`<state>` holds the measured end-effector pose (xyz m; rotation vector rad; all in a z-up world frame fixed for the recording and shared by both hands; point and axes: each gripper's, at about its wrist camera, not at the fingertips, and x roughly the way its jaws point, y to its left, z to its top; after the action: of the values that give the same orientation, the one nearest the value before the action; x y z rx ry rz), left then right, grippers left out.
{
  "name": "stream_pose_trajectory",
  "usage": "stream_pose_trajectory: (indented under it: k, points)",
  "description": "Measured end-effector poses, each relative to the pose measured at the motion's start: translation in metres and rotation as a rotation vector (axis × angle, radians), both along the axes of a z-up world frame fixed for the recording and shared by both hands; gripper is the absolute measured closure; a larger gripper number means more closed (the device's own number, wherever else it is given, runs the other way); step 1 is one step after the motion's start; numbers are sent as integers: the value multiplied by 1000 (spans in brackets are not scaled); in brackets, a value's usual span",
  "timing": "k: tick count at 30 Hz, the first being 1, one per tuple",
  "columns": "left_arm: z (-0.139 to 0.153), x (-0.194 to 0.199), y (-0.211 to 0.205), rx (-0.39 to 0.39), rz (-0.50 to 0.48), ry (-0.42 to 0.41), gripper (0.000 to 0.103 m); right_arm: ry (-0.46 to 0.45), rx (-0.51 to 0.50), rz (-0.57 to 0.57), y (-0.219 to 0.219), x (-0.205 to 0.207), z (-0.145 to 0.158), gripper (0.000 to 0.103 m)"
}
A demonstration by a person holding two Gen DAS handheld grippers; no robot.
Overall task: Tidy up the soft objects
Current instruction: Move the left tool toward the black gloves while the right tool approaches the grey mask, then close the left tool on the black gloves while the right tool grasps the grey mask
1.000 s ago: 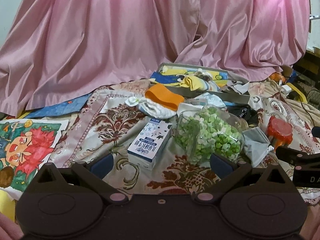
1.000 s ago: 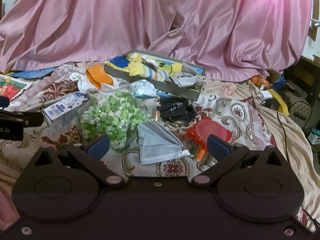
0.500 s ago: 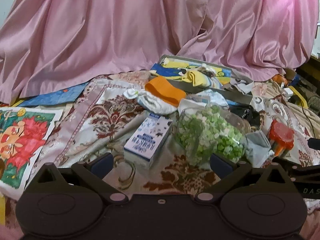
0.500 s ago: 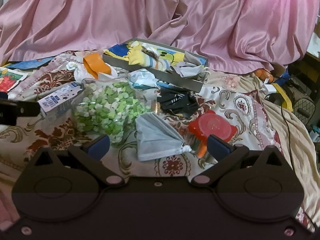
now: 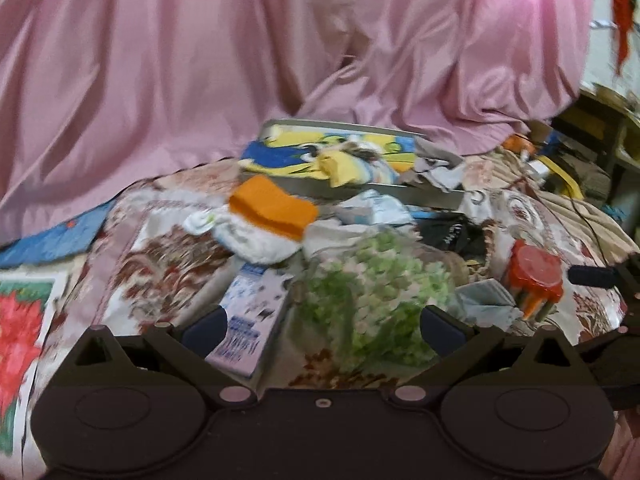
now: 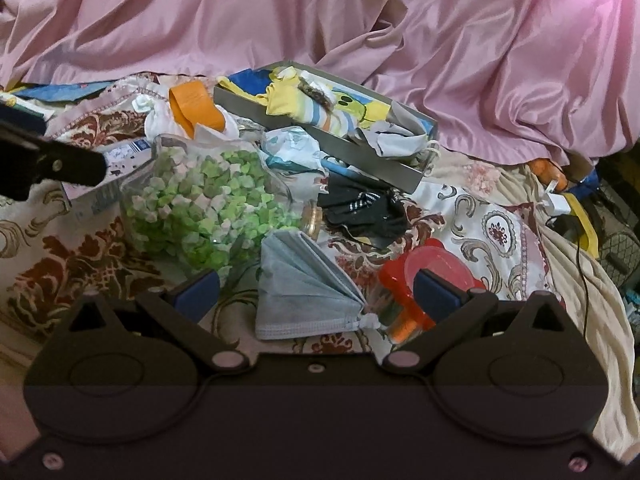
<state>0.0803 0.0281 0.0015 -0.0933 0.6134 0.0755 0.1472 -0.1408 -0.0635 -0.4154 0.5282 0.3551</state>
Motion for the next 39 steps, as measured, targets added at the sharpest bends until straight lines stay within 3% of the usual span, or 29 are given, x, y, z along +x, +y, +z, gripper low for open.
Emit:
stream_pose_trajectory:
  k: [9, 16, 25, 33, 39]
  points:
    - [14, 51, -14, 87, -197, -11, 1, 29, -81, 17, -1, 32, -17, 17]
    - [20, 107, -23, 130, -359, 59, 1, 58, -121, 66, 4, 46, -31, 29]
    - [18, 179, -75, 249, -617, 107, 1, 57, -162, 118, 12, 52, -40, 41]
    - [-4, 226, -117, 332, -731, 174, 9, 68, -132, 140, 8, 56, -38, 64]
    - [-19, 245, -130, 335, -773, 226, 19, 77, -118, 130, 5, 64, -40, 85]
